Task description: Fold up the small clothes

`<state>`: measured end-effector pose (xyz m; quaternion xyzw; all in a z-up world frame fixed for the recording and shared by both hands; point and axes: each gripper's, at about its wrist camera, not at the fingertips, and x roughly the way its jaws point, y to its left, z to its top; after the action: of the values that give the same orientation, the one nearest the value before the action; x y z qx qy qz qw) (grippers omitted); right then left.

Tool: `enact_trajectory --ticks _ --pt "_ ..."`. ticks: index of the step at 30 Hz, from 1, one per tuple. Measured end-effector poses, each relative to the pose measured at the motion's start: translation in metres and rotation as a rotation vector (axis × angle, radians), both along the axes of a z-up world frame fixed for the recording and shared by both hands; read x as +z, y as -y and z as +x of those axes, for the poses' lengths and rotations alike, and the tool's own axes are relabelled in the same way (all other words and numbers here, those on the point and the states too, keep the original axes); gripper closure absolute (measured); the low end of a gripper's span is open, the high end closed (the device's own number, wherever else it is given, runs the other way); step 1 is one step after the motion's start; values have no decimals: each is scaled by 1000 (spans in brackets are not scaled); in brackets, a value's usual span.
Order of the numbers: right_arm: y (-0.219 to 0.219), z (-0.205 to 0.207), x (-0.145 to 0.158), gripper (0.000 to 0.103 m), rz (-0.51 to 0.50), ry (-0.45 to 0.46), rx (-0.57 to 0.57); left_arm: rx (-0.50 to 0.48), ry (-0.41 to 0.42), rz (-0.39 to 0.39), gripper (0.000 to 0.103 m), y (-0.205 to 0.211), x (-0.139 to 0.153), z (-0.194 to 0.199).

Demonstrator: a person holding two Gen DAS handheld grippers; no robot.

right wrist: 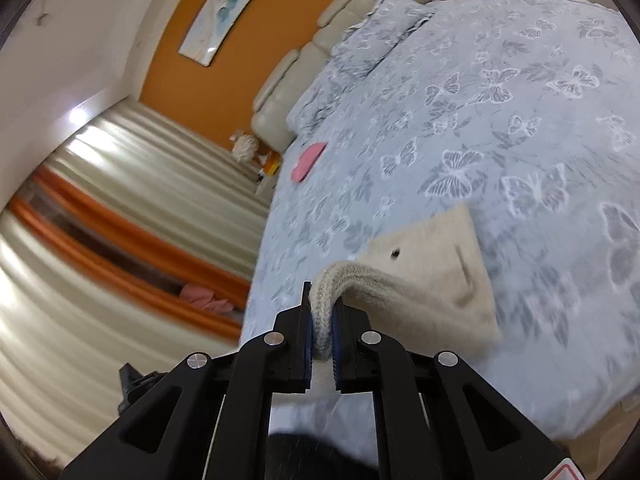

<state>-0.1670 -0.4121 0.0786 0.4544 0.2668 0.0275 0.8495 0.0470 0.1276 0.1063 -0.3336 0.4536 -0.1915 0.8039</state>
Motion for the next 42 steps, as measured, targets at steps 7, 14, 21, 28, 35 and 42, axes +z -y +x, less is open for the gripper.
enact_trajectory --ticks 7,14,21,28,35,42 --pt "23 105 -57 96 28 -92 -56 27 -56 113 97 44 -61 99" --pt "40 172 -129 96 94 -173 -146 61 -130 171 96 65 -135 163" --pt "42 187 -177 96 135 -202 -213 88 -151 174 96 72 -177 176" --pt "42 197 -195 96 102 -231 -230 115 -115 200 96 83 -195 176" --pt "37 216 -198 94 -22 -272 -205 130 -67 261 90 96 -200 183" --pt "17 189 -151 43 -174 -156 -275 196 127 194 36 93 -162 150"
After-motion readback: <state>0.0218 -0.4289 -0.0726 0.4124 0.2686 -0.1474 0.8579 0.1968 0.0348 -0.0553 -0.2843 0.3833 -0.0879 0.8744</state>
